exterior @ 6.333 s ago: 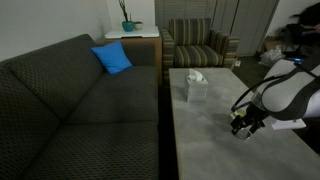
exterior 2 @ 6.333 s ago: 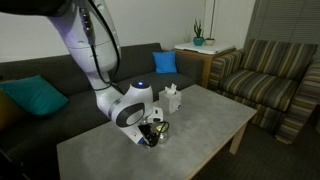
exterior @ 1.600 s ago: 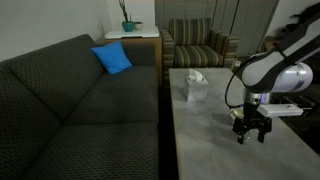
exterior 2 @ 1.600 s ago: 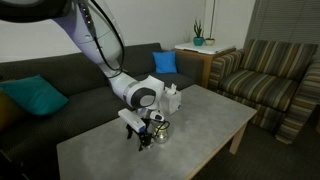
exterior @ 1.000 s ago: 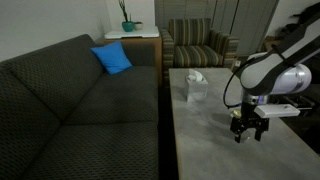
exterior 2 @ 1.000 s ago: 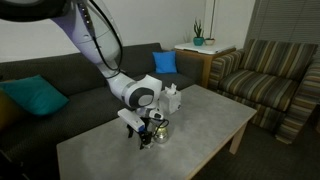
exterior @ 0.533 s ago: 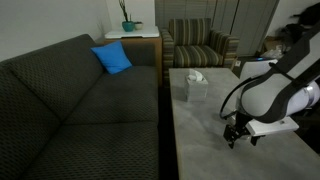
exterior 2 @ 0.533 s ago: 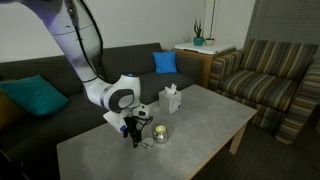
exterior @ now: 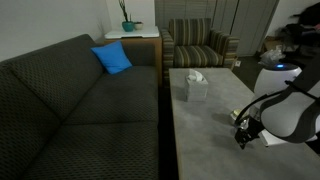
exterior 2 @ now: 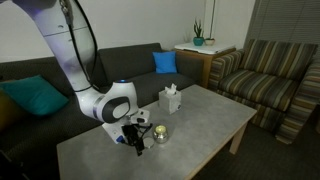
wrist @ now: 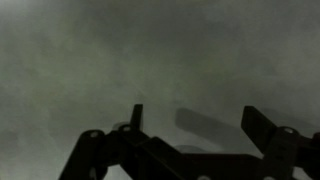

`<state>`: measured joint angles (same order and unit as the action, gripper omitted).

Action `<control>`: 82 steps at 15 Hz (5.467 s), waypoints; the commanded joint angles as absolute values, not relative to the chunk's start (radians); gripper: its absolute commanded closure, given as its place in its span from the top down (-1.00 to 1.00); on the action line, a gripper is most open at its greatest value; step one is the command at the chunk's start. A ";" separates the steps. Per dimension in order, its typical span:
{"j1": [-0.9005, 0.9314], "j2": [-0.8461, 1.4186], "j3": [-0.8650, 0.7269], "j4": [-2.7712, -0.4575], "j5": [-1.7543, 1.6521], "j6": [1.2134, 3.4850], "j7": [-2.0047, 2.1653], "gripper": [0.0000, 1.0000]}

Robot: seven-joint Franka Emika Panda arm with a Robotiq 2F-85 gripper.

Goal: Put the silver lid on the silver bottle

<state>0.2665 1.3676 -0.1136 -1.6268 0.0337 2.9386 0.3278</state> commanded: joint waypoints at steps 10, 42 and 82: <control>-0.007 1.448 0.058 -1.447 0.008 3.020 0.029 1.00; 0.095 1.470 -0.026 -1.290 0.049 2.689 0.233 -0.23; 0.217 1.473 -0.072 -1.354 0.020 2.766 0.238 1.00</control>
